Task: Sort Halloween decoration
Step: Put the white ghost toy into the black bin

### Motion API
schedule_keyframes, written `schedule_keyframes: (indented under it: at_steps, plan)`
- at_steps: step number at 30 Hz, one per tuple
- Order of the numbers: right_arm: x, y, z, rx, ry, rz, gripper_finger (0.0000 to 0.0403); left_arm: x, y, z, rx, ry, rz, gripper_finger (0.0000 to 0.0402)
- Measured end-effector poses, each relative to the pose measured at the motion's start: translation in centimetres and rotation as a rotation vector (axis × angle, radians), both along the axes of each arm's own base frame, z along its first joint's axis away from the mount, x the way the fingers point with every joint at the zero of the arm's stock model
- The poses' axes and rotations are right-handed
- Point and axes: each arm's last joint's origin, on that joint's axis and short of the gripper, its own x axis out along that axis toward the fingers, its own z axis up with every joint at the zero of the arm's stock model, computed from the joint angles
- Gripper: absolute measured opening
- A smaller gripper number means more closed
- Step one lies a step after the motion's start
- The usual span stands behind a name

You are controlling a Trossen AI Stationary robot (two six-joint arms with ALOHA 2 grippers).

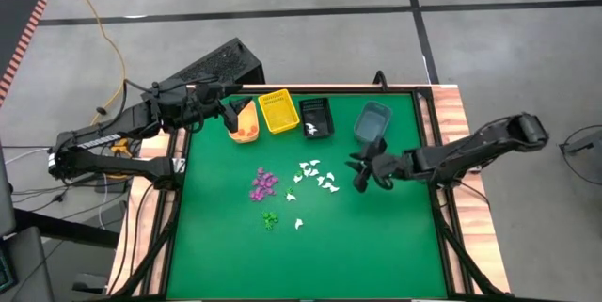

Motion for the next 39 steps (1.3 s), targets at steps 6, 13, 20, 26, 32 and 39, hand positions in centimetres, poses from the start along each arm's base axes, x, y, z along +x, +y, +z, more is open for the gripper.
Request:
schedule_keyframes:
  at_steps: [6, 13, 20, 26, 32, 39]
  plan:
    - [2.6, 1.3, -2.1, -0.024, -0.049, 0.019, 0.0123, 0.0, 0.0, 0.0, 0.002, 0.002, 0.0, 0.0232]
    - [4.6, 2.1, -4.7, -0.019, -0.097, 0.027, 0.0123, 0.0, 0.0, 0.0, 0.001, 0.007, 0.001, 0.0232]
    - [5.2, 2.3, -6.8, -0.004, -0.061, 0.012, 0.0123, -0.1, 0.0, -0.3, -0.011, 0.033, 0.003, 0.0231]
    - [5.6, 2.2, -8.5, -0.009, -0.04, 0.007, 0.0123, -0.1, 0.0, -0.4, -0.013, 0.037, 0.003, 0.0232]
    - [5.7, 2.2, -10.0, 0.006, -0.031, -0.035, 0.0123, -0.1, 0.0, -0.4, -0.016, 0.038, 0.003, 0.0232]
    - [5.6, 2.2, -11.0, 0.057, -0.015, -0.077, 0.0107, -0.1, 0.0, -0.4, -0.023, 0.037, 0.004, 0.0232]
